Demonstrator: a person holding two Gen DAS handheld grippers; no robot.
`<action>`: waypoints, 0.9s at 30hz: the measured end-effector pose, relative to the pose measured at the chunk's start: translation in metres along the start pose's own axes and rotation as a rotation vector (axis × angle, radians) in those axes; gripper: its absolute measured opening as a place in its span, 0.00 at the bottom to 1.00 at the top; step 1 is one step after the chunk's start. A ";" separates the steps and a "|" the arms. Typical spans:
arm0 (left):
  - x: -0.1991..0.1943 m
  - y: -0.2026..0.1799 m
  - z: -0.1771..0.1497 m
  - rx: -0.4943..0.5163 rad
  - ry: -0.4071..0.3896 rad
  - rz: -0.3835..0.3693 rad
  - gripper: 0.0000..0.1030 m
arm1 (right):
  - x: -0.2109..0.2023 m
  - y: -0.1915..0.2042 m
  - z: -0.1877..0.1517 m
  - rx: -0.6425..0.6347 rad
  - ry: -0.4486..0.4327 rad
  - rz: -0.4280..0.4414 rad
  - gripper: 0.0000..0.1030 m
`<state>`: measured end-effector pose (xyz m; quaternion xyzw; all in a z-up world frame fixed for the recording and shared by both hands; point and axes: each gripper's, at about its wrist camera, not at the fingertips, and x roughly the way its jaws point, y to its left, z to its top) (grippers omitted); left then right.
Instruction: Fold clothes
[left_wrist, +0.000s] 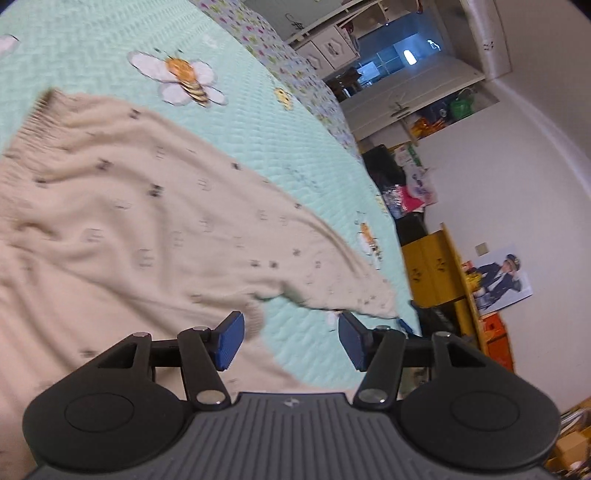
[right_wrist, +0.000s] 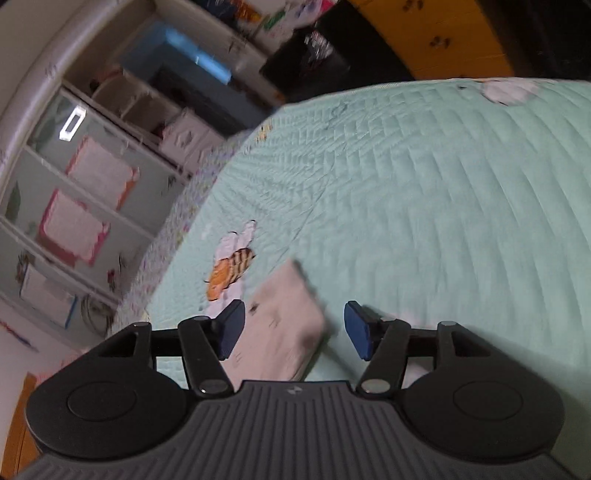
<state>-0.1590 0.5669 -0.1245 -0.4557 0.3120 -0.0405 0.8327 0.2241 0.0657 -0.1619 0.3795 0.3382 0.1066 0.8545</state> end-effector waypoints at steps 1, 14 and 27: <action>0.007 -0.005 0.001 0.009 0.006 0.004 0.58 | 0.013 0.000 0.009 -0.034 0.047 0.016 0.61; 0.120 -0.063 0.066 0.221 0.039 0.099 0.58 | 0.081 0.013 0.048 -0.246 0.330 0.178 0.59; 0.267 -0.103 0.124 0.748 0.175 0.231 0.58 | 0.063 0.001 0.038 -0.323 0.346 0.196 0.22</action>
